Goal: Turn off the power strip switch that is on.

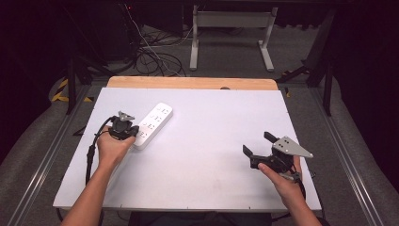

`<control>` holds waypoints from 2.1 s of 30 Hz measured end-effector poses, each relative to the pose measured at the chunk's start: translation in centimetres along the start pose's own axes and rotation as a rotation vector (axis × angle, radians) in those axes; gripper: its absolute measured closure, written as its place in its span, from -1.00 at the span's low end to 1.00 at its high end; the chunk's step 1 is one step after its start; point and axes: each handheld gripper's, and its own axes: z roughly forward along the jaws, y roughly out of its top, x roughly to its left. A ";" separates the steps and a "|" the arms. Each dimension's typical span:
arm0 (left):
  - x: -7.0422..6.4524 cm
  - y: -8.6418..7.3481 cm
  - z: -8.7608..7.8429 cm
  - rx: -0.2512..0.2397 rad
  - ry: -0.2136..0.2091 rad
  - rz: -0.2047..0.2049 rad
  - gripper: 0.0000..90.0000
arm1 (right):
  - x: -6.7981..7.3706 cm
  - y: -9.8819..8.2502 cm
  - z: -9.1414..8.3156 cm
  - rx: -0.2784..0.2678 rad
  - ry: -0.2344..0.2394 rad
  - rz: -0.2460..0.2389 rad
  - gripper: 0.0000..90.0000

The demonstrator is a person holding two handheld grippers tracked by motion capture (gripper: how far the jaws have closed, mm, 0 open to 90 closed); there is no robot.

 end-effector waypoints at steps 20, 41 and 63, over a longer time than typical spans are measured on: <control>0.0 0.0 0.0 -0.010 0.005 0.028 1.00 | 0.0 0.0 0.0 0.002 0.001 0.000 -0.85; 0.2 0.1 -1.2 -0.091 0.012 0.008 0.99 | 0.0 0.0 0.0 0.000 0.000 0.001 -0.86; -0.3 0.2 -3.4 -0.245 0.035 -0.032 1.00 | -0.1 0.0 -0.1 0.000 -0.004 0.003 -0.86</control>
